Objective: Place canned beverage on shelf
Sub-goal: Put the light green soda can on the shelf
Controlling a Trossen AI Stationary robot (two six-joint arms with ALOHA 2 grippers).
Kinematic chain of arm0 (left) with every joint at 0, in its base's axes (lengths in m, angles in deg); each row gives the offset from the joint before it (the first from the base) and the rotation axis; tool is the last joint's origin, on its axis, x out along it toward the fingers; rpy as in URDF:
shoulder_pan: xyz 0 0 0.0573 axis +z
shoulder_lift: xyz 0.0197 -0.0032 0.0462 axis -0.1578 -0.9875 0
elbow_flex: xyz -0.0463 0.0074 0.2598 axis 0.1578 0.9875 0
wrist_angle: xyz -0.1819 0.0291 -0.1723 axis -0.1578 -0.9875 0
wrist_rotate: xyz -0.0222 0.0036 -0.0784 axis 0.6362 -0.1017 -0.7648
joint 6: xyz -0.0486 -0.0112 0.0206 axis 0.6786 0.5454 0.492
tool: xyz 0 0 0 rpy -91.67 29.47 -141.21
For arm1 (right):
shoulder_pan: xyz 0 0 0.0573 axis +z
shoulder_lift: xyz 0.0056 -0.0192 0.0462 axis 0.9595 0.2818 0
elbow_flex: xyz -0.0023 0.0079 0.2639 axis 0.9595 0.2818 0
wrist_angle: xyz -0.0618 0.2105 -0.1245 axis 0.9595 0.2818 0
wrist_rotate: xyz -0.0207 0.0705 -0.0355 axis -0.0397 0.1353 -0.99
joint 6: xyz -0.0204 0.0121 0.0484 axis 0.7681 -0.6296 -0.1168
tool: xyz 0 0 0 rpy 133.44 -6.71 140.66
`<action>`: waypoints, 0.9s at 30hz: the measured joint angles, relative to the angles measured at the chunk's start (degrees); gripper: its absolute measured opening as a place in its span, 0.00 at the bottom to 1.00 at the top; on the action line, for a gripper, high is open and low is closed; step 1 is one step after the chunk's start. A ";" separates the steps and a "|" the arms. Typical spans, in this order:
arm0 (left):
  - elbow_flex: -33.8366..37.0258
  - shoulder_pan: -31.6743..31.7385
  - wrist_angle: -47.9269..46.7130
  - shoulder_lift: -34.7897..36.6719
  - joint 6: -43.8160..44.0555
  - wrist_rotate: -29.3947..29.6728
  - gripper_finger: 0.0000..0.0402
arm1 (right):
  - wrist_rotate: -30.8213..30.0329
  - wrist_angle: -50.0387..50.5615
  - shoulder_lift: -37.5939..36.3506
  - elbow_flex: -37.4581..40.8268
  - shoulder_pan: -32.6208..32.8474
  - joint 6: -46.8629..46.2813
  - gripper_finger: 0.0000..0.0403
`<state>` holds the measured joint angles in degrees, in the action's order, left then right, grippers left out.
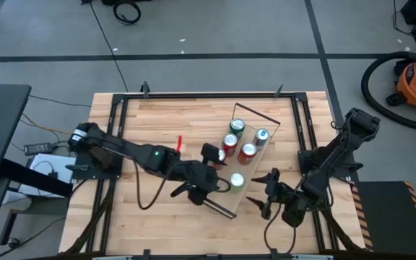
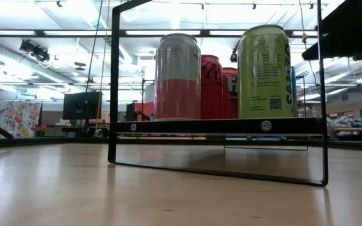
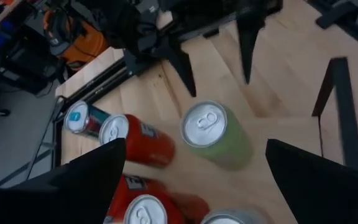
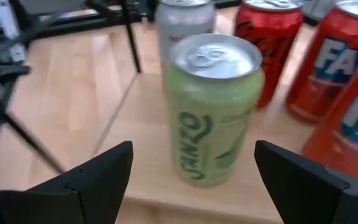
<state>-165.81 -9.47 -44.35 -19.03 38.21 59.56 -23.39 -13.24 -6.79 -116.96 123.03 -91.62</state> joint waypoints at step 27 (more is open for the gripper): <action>0.02 -2.94 -13.30 1.00 10.49 4.73 0.99 | -3.01 2.53 8.46 -0.93 -9.52 -7.36 0.86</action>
<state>-165.79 -12.41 -57.66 -18.03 48.70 64.29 -26.39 -10.71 1.67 -117.89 113.51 -98.97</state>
